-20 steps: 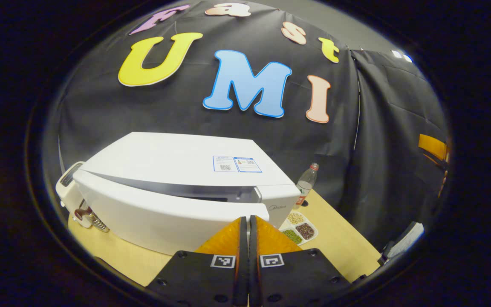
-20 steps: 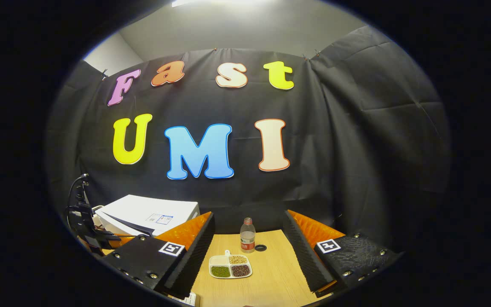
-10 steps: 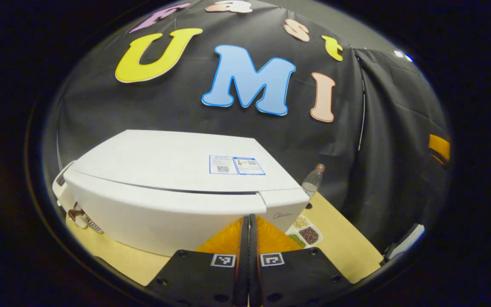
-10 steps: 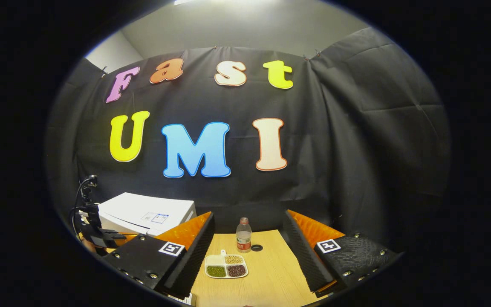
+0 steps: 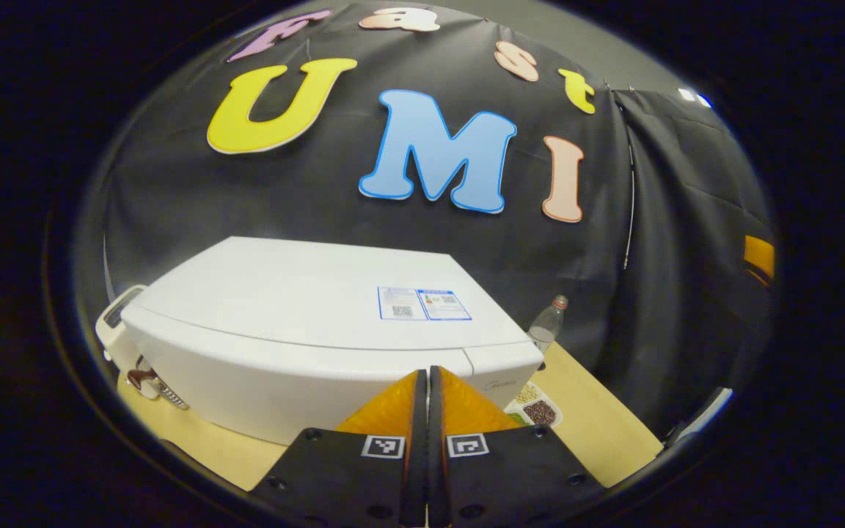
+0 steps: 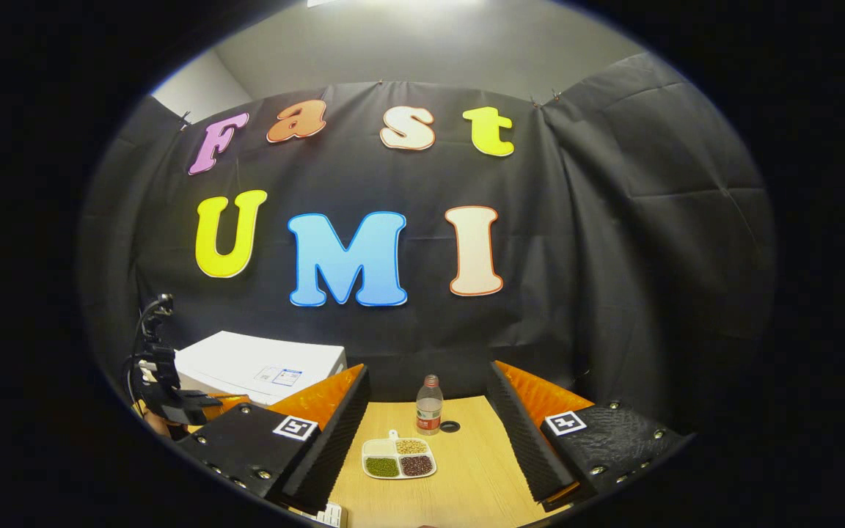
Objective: Open the microwave oven with the left hand, put the food in, and close the microwave oven.
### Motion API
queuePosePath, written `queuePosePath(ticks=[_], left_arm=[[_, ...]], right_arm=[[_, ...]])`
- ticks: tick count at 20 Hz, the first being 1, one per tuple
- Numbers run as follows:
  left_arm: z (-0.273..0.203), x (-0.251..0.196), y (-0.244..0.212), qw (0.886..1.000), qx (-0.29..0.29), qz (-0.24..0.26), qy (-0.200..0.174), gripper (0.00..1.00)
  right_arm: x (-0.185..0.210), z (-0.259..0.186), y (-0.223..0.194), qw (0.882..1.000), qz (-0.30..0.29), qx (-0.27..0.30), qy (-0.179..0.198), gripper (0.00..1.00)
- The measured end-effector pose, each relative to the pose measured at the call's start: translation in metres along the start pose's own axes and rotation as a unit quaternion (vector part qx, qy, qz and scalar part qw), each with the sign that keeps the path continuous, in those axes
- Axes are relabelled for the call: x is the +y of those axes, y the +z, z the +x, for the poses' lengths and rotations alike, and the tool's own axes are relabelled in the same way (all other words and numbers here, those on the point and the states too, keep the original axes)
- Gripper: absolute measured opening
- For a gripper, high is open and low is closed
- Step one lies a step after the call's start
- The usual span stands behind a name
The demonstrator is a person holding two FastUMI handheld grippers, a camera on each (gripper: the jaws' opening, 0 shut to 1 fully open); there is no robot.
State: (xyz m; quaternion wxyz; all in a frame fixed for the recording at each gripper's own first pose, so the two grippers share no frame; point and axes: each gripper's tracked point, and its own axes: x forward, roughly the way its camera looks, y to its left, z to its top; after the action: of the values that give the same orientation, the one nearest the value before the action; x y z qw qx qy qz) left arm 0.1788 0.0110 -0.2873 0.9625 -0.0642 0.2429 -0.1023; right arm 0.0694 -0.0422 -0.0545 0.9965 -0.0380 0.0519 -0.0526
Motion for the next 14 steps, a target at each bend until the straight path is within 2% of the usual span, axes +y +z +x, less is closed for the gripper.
queuePosePath(ticks=[3,6,7,10,12,14], left_arm=[[-0.061,0.004,0.081,0.996,-0.078,0.037,0.022,0.07],[-0.135,0.011,0.162,0.986,-0.152,0.048,0.051,0.07],[-0.165,0.012,0.179,0.983,-0.168,0.046,0.06,0.17],[-0.235,0.019,0.216,0.974,-0.208,0.044,0.085,0.63],[-0.263,0.022,0.226,0.97,-0.222,0.051,0.091,0.94],[-0.28,0.025,0.225,0.968,-0.223,0.063,0.094,0.94]], right_arm=[[0.02,-0.004,0.015,1.0,0.008,-0.009,0.016,0.97],[0.04,-0.01,0.035,0.999,0.02,-0.012,0.033,0.97],[0.046,-0.013,0.042,0.999,0.024,-0.014,0.038,0.97],[0.057,-0.022,0.063,0.998,0.025,-0.023,0.044,0.97],[0.063,-0.03,0.075,0.998,0.023,-0.036,0.044,0.97],[0.07,-0.037,0.079,0.998,0.02,-0.04,0.044,0.97]])
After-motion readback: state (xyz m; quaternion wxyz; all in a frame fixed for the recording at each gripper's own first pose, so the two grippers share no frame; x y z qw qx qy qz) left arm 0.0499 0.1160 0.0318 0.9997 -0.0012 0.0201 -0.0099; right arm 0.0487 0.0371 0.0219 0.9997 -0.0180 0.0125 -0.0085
